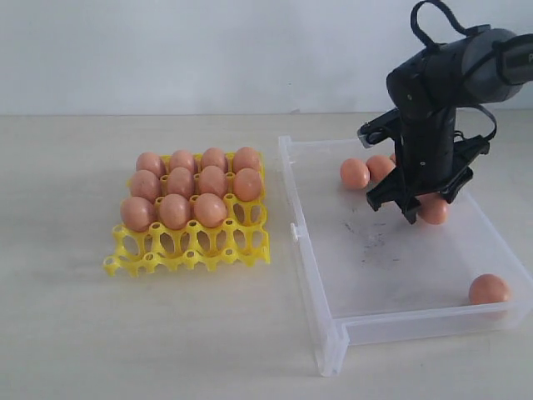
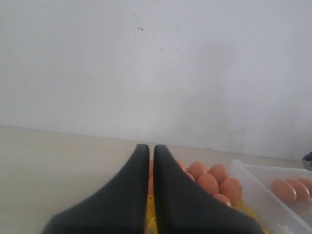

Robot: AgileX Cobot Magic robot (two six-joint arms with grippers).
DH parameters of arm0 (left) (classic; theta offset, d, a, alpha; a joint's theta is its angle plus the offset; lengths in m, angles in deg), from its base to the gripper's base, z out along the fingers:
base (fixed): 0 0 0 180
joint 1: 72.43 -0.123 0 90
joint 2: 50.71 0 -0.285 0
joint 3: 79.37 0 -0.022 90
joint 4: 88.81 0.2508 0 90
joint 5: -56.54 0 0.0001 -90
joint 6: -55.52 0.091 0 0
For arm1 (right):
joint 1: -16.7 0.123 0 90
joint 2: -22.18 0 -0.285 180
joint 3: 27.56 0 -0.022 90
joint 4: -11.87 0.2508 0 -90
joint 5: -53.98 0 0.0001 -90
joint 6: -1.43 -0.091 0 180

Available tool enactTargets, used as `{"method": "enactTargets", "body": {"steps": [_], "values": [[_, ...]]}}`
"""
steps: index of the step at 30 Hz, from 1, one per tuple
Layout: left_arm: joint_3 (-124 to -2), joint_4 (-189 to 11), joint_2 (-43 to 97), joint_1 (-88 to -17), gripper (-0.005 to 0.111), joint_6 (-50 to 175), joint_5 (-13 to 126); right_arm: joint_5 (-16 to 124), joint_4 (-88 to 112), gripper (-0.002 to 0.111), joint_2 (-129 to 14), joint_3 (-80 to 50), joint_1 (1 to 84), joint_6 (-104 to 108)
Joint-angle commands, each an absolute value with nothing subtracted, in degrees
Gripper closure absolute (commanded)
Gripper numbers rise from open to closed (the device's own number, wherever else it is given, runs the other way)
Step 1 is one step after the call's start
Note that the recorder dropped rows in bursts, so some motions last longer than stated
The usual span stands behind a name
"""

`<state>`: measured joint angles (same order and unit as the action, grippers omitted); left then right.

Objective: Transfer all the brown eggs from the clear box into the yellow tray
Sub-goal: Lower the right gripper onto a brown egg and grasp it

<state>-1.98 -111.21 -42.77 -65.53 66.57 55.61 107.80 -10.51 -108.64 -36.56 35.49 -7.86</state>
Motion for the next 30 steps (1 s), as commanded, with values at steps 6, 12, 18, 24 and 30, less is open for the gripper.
{"method": "enactTargets", "body": {"steps": [6,12,18,24,30], "values": [[-2.2,-111.7,-42.9,-65.2,0.103,66.1,56.5,104.4,-9.4,0.055,-110.3,-37.1,35.2,-8.7],[-2.2,-111.7,-42.9,-65.2,0.103,66.1,56.5,105.8,-9.2,0.055,-110.3,-37.1,35.2,-8.5],[-2.2,-111.7,-42.9,-65.2,0.103,66.1,56.5,107.6,-9.2,0.055,-110.3,-37.1,35.2,-8.0],[-2.2,-111.7,-42.9,-65.2,0.103,66.1,56.5,108.2,-6.7,0.055,-110.3,-37.1,35.2,0.4],[-2.2,-111.7,-42.9,-65.2,0.103,66.1,56.5,107.2,-4.9,0.055,-110.3,-37.1,35.2,7.2]]}}
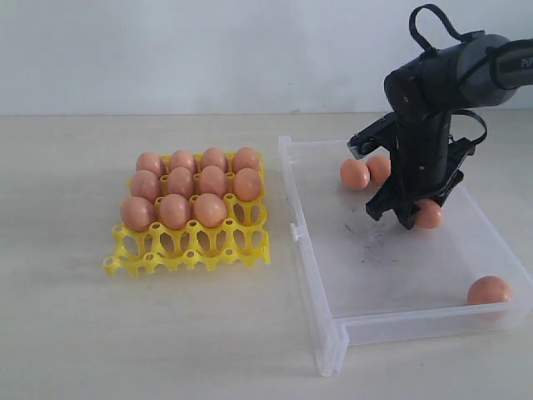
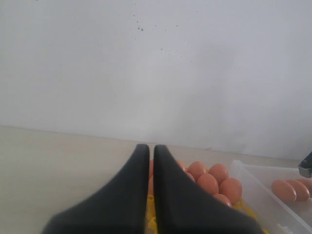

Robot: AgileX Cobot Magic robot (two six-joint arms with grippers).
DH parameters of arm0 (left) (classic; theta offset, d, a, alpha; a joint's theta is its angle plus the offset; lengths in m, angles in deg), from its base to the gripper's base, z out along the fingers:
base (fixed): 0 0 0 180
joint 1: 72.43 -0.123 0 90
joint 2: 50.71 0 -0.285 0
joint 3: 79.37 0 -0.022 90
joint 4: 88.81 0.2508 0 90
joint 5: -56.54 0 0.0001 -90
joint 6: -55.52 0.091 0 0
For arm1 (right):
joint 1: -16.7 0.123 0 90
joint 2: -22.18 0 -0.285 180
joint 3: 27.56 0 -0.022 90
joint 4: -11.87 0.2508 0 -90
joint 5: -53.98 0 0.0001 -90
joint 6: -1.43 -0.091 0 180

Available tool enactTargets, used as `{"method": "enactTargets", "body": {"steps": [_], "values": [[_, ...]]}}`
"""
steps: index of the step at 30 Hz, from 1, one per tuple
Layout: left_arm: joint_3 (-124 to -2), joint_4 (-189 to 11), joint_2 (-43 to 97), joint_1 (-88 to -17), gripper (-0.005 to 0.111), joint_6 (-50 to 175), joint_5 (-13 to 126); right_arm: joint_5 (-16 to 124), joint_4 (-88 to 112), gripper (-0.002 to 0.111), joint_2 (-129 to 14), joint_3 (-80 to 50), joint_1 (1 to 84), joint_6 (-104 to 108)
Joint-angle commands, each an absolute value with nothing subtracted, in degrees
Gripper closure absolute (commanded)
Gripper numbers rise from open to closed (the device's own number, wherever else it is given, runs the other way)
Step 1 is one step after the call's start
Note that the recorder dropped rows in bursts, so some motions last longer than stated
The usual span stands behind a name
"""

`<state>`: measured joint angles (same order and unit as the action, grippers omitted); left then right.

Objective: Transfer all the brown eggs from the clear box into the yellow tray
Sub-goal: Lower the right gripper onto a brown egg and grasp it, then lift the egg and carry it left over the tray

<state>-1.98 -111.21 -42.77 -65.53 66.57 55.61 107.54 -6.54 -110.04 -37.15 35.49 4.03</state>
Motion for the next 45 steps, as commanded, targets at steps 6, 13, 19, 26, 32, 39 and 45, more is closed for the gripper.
{"method": "enactTargets", "body": {"steps": [6,13,19,26,32,39,45], "values": [[-2.2,-111.7,-42.9,-65.2,0.103,66.1,56.5,107.8,-4.3,0.109,-110.3,-37.1,35.2,9.3],[-2.2,-111.7,-42.9,-65.2,0.103,66.1,56.5,95.0,0.6,0.108,-106.7,-34.2,34.9,1.1],[-2.2,-111.7,-42.9,-65.2,0.103,66.1,56.5,71.7,9.5,0.108,-99.1,-24.5,34.9,2.0],[-2.2,-111.7,-42.9,-65.2,0.103,66.1,56.5,44.8,11.9,0.108,-91.2,-10.7,35.7,0.0],[-2.2,-111.7,-42.9,-65.2,0.103,66.1,56.5,17.3,3.2,0.108,-90.3,-0.9,37.9,-8.4],[-2.2,-111.7,-42.9,-65.2,0.103,66.1,56.5,-12.9,-19.7,0.108,-93.6,1.5,37.8,-20.9],[-2.2,-111.7,-42.9,-65.2,0.103,66.1,56.5,-10.7,-40.7,0.108,-97.7,-5.0,37.8,-30.4]]}}
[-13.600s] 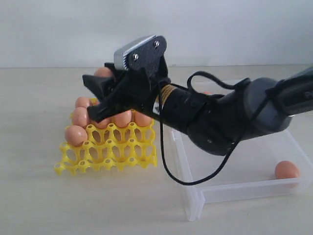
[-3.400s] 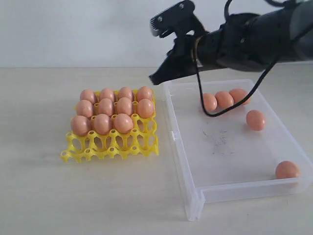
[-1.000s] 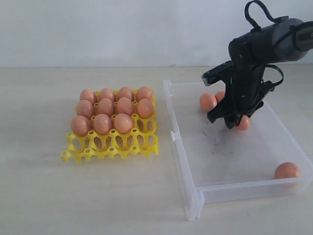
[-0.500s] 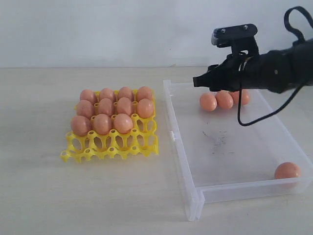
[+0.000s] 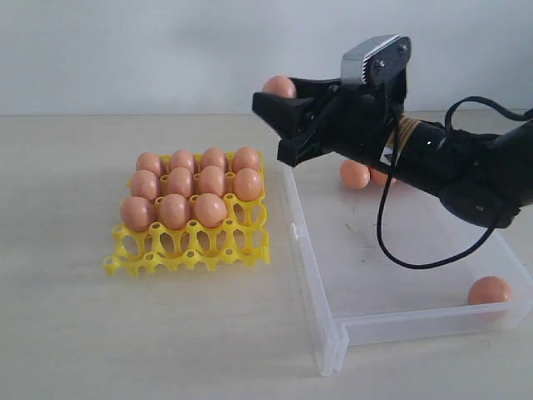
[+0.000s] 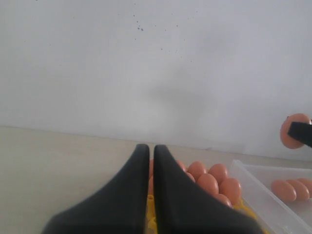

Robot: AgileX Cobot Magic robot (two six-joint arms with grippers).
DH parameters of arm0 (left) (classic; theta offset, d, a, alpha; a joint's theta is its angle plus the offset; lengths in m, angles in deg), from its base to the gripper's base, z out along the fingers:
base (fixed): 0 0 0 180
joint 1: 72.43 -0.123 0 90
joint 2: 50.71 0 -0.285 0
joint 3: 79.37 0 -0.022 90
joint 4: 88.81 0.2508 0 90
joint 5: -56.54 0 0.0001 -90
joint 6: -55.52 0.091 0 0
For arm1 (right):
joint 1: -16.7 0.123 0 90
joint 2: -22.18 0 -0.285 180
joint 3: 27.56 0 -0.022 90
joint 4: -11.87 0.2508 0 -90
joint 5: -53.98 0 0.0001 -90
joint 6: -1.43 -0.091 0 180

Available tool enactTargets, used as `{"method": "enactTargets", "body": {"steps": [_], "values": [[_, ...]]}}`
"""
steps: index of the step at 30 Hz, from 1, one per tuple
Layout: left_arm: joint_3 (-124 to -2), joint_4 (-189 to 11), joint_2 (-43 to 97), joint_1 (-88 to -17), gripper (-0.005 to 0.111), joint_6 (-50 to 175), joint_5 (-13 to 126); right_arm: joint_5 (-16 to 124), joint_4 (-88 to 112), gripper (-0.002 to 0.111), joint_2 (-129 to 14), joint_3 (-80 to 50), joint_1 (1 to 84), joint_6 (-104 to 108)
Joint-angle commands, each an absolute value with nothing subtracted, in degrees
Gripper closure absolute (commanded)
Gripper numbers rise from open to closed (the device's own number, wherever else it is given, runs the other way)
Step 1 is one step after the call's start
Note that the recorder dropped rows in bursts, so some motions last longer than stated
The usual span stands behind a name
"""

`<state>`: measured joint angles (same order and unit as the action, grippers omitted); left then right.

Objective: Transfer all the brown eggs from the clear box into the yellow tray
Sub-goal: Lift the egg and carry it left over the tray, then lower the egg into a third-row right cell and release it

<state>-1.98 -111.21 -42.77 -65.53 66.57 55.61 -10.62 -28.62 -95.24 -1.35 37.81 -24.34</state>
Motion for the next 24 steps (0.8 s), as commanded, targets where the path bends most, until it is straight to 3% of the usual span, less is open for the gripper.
{"method": "enactTargets", "body": {"steps": [1,24], "values": [[-2.2,-111.7,-42.9,-65.2,0.103,66.1,56.5,-10.7,-42.6,0.108,-98.7,-5.8,37.8,-31.8],[-2.2,-111.7,-42.9,-65.2,0.103,66.1,56.5,-3.8,-44.0,0.108,-112.2,-14.0,38.3,-36.7]]}}
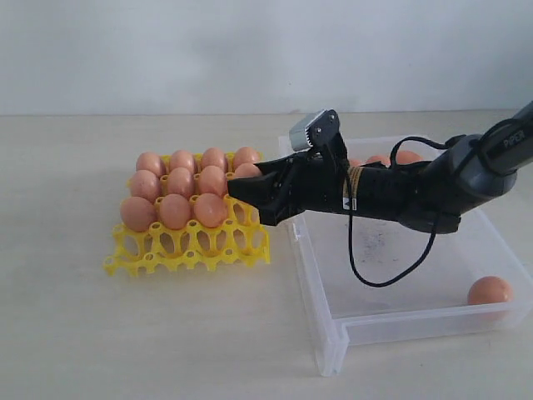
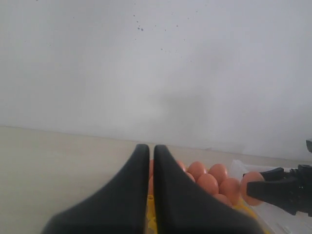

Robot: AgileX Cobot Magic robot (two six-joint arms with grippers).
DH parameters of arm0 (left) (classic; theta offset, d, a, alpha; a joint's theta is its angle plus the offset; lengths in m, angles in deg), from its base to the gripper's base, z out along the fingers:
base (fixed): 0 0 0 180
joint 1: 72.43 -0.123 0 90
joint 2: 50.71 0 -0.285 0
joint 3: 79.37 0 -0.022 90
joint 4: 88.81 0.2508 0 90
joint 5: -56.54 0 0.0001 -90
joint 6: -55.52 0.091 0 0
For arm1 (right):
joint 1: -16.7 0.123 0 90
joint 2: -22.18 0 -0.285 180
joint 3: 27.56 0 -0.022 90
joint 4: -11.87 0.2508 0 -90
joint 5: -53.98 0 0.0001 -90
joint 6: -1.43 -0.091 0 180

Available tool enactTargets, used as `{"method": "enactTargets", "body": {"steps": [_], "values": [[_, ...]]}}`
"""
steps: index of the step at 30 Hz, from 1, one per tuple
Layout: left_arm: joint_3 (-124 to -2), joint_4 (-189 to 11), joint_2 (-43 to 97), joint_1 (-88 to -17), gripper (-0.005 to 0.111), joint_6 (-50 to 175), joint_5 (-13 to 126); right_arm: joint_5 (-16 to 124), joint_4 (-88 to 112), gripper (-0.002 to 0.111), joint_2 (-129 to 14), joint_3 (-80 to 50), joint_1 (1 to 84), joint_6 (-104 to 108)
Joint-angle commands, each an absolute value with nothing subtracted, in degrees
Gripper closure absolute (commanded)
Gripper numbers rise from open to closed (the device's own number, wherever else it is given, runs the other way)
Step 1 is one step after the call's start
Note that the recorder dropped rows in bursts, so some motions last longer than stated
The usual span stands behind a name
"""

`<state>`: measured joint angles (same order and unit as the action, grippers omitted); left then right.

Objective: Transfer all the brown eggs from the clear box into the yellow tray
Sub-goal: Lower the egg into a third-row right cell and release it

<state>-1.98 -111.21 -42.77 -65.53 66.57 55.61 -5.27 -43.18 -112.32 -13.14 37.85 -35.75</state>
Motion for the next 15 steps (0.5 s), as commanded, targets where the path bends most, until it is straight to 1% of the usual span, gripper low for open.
{"method": "enactTargets", "body": {"steps": [1,4,6,15], "values": [[-2.2,-111.7,-42.9,-65.2,0.103,66.1,56.5,-1.5,-44.3,0.108,-112.2,-14.5,39.0,-37.7],[-2.2,-111.7,-42.9,-65.2,0.103,66.1,56.5,5.0,-45.3,0.108,-112.2,-16.1,41.9,-37.4],[-2.2,-111.7,-42.9,-65.2,0.103,66.1,56.5,5.6,-45.3,0.108,-112.2,-17.5,43.0,-38.0],[-2.2,-111.7,-42.9,-65.2,0.103,66.1,56.5,7.8,-40.8,0.108,-112.2,-17.9,43.0,-38.9]]}}
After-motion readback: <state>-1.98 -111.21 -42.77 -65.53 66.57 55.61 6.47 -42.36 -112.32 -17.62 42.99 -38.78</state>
